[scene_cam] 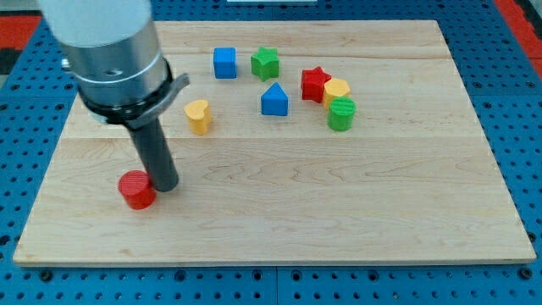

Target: Slide yellow heart towards bottom left

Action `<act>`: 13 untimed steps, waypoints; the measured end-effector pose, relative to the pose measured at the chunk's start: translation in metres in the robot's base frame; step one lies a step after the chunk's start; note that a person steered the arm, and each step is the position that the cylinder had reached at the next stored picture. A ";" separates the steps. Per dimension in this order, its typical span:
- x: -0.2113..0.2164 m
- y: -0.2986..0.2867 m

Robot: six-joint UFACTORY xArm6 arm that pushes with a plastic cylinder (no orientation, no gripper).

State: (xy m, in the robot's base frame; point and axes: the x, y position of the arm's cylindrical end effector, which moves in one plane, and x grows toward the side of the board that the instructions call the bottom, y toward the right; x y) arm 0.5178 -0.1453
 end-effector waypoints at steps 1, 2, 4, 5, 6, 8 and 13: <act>0.003 -0.031; 0.007 -0.052; -0.015 -0.006; -0.038 0.055; -0.071 0.081; -0.111 0.080; -0.144 -0.017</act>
State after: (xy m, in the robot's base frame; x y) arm 0.3741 -0.1627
